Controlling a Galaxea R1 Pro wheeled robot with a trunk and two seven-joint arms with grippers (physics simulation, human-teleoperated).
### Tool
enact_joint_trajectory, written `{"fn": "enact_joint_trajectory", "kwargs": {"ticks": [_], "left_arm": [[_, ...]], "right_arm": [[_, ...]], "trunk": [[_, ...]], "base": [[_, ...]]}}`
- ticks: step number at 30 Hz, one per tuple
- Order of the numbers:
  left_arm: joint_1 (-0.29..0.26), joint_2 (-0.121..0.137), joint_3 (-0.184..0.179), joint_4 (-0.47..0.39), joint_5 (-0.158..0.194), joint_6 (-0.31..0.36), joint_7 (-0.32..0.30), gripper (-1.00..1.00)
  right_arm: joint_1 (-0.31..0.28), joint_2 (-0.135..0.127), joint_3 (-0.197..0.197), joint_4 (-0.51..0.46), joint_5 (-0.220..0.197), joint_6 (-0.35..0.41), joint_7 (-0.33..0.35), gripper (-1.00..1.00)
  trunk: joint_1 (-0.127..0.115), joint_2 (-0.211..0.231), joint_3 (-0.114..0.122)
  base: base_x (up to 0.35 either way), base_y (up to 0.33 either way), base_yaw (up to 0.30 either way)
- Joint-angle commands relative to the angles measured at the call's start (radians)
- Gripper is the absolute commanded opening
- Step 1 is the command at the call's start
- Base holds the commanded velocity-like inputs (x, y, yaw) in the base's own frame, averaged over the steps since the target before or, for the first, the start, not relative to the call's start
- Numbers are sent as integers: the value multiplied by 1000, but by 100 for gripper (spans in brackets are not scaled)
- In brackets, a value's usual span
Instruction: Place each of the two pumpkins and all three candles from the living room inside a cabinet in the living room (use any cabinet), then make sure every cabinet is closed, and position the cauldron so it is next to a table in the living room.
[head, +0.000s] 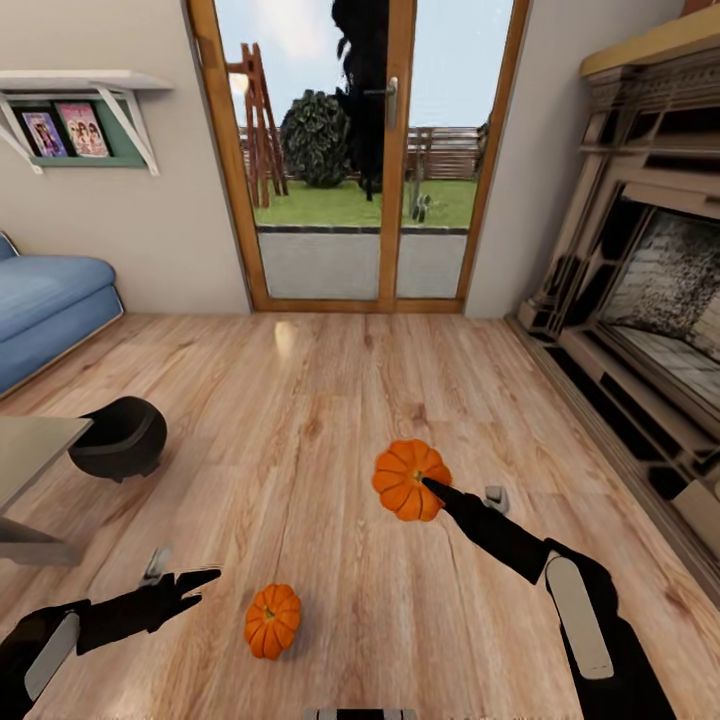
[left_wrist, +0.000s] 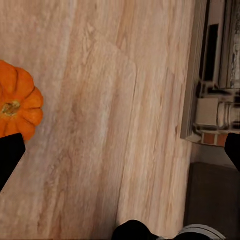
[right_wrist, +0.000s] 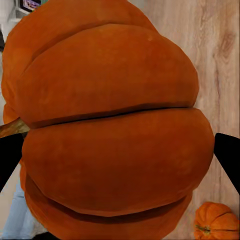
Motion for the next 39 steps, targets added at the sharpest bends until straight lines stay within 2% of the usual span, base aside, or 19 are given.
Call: {"fn": "enact_joint_trajectory", "kwargs": {"ticks": [1,6,10,16,19,23,30,35,39], "left_arm": [[0,-2,0,17,1,-22,0,100],[0,-28,-2,63,-2,-81,5,100],[0,-35,-1,71,-1,-106,40,100],[0,-37,0,73,3,-110,70,100],[0,-40,0,73,4,-111,71,100],[0,-58,1,73,0,-111,70,100],[0,-62,4,73,2,-110,70,100],[0,-63,4,73,4,-110,65,100],[0,-62,5,73,7,-110,60,100]], "right_arm": [[4,0,7,-13,14,-5,1,-100],[9,0,17,-30,14,-11,1,-100],[10,0,20,-30,15,-18,-4,-100],[10,0,20,-29,15,-20,-5,-100],[10,1,20,-22,15,-20,-5,-100],[10,1,20,-7,16,-23,-5,-100],[10,2,22,-2,18,-25,-7,-100],[10,30,20,-1,15,-25,-8,-100],[10,41,20,0,15,-22,-7,-100]], "trunk": [[0,0,-4],[3,-1,-23],[5,-2,-39],[7,-4,-62],[9,-4,-74],[10,-5,-89],[14,-7,-116],[16,-8,-135],[18,-9,-151]], "base": [[0,0,0],[0,0,0],[0,0,0],[0,0,0],[0,0,0],[0,0,0],[0,0,0],[0,0,0],[0,0,0]]}}
